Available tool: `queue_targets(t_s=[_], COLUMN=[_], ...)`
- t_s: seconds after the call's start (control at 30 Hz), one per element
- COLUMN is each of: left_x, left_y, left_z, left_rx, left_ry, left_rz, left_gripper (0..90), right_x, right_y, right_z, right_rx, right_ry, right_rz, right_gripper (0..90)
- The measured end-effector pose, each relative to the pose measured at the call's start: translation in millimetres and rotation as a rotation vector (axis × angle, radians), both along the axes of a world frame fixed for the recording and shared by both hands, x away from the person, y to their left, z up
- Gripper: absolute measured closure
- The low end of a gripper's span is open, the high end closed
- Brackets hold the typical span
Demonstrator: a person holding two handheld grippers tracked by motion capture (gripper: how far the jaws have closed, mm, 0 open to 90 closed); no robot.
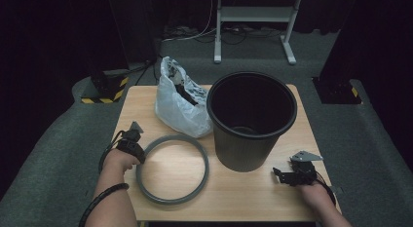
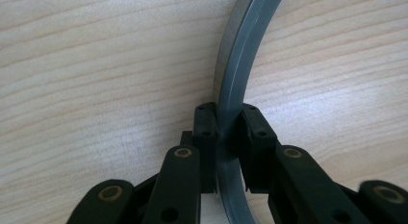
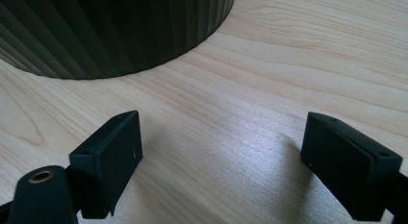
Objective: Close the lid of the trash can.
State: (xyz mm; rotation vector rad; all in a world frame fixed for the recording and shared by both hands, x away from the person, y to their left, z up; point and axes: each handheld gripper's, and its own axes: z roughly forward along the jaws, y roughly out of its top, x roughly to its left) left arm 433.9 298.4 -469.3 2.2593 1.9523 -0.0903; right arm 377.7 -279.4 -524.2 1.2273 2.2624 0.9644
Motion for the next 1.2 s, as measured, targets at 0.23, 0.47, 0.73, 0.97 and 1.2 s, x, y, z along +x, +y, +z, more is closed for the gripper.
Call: queue_targets(t_s=[0.23, 0.47, 0.73, 0.97, 1.2], left_x=[-8.0, -15.5, -18.2, -19.3, -19.5], left_y=[14.1, 21.3, 23.2, 20.2, 22.7], left_z=[9.6, 21.1, 39.3, 60.7, 85.2], left_rx=[-0.001, -0.016, -0.004, -0.001, 0.004], left_ry=[0.001, -0.002, -0.004, -0.016, -0.037], left_rz=[0.019, 0.046, 0.044, 0.053, 0.051], left_gripper=[78.6, 78.5, 78.5, 78.4, 78.5], right_x=[-0.1, 0.1, 0.4, 0.5, 0.4], right_y=[0.3, 0.4, 0.2, 0.2, 0.3], right_z=[0.1, 0.1, -0.1, -0.1, -0.1], right_rx=[0.001, -0.001, -0.002, -0.003, -0.001], right_ry=[0.003, 0.002, -0.001, -0.002, -0.001], right_rz=[-0.002, -0.002, 0.001, 0.002, 0.001], right_gripper=[13.9, 13.7, 13.7, 13.7, 13.7])
